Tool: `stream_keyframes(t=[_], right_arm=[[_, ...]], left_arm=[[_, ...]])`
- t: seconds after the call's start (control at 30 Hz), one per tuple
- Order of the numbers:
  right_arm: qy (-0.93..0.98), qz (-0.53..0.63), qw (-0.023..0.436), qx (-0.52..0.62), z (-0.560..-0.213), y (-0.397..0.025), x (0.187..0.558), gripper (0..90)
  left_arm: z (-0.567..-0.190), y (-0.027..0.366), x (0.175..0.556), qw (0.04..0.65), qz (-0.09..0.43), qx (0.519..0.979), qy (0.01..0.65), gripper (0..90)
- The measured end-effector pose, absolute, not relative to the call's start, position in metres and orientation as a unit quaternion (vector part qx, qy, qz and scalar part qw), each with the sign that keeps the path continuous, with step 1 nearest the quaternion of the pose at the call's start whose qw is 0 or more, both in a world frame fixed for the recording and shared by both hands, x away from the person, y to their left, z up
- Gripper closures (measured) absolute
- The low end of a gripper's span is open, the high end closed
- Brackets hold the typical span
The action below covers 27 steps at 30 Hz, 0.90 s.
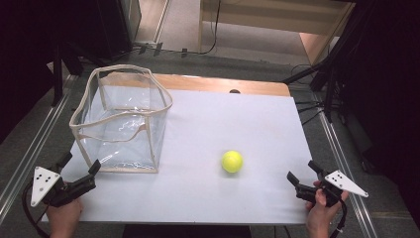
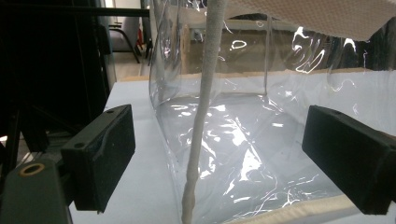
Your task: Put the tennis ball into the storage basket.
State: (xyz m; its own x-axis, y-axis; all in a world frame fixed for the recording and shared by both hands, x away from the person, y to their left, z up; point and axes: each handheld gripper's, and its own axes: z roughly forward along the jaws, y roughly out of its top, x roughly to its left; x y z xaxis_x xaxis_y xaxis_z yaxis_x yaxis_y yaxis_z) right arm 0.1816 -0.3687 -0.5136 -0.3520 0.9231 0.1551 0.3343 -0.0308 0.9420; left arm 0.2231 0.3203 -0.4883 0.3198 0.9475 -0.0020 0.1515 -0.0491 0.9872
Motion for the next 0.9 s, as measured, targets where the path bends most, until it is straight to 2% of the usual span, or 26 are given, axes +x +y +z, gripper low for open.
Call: stream_keyframes(t=[0.57,0.9], right_arm=[[0.662,0.509,0.263,0.483,-0.508,-0.358,0.186,0.8],[0.691,0.49,0.25,0.469,-0.493,-0.34,0.191,0.8]], left_arm=[[-0.488,0.32,0.223,0.526,0.38,0.618,0.445,9.8],[-0.489,0.318,0.222,0.524,0.381,0.62,0.442,9.8]])
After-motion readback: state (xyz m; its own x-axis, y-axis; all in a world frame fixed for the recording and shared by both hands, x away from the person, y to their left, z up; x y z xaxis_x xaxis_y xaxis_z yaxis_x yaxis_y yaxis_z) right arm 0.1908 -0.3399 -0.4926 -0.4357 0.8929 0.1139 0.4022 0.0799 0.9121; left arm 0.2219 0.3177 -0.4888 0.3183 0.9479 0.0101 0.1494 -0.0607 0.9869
